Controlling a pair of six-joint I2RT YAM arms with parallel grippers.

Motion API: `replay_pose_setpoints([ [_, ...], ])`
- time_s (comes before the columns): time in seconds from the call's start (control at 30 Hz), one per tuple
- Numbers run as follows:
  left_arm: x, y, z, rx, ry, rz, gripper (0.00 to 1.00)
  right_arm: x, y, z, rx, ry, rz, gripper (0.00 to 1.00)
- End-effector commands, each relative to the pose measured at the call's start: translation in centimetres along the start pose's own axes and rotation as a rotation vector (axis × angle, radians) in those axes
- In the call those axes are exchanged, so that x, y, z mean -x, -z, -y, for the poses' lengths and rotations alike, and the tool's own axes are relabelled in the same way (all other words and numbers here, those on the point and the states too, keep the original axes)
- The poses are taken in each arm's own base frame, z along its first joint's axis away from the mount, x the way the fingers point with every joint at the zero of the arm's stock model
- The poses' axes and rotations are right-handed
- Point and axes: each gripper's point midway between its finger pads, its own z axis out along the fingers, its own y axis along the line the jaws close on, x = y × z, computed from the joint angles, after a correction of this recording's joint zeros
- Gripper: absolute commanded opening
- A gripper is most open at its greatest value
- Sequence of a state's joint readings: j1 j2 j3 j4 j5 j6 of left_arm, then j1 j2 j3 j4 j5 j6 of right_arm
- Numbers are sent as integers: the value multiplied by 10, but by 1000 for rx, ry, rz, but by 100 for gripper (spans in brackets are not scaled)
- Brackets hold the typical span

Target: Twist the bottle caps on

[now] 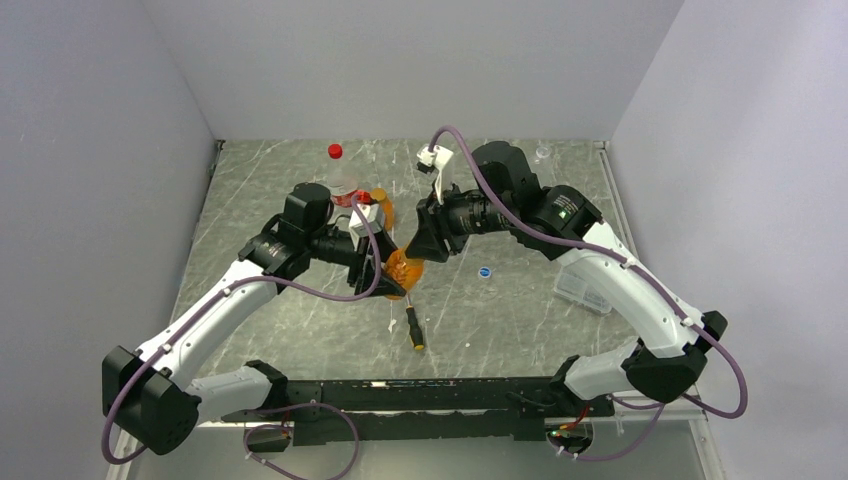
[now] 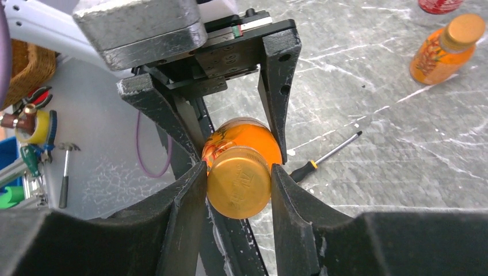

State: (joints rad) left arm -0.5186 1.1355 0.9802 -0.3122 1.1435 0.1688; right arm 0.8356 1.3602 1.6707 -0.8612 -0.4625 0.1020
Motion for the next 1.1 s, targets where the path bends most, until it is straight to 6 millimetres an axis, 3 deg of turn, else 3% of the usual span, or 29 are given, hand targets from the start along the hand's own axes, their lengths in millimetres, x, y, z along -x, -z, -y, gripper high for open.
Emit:
replay_pose_setpoints([
  [0.0,29,6,-24,148,-111,59,0,-4,-3,0,-35,-92,-40,32],
  [0.27,56,31,-70,481,-192,105,0,-8,-25,36,-234,-336,-86,22],
  [0.43,79,59,-99,729,-249,169,0,-2,-46,59,-337,-491,-63,18],
  [0.63,82,70,-107,805,-272,158,0,17,-57,73,-388,-542,15,19],
  [0.7,73,67,-103,775,-262,129,0,28,-50,74,-399,-527,59,27],
  [0.77,61,58,-91,696,-249,101,0,43,-33,75,-410,-492,118,42],
  [0.93,35,33,-54,452,-196,57,0,78,15,66,-383,-337,256,87],
  [1.0,30,26,-38,351,-173,48,0,86,28,54,-337,-241,281,96],
  [1.07,28,19,-20,241,-157,48,0,86,37,39,-271,-147,282,99],
])
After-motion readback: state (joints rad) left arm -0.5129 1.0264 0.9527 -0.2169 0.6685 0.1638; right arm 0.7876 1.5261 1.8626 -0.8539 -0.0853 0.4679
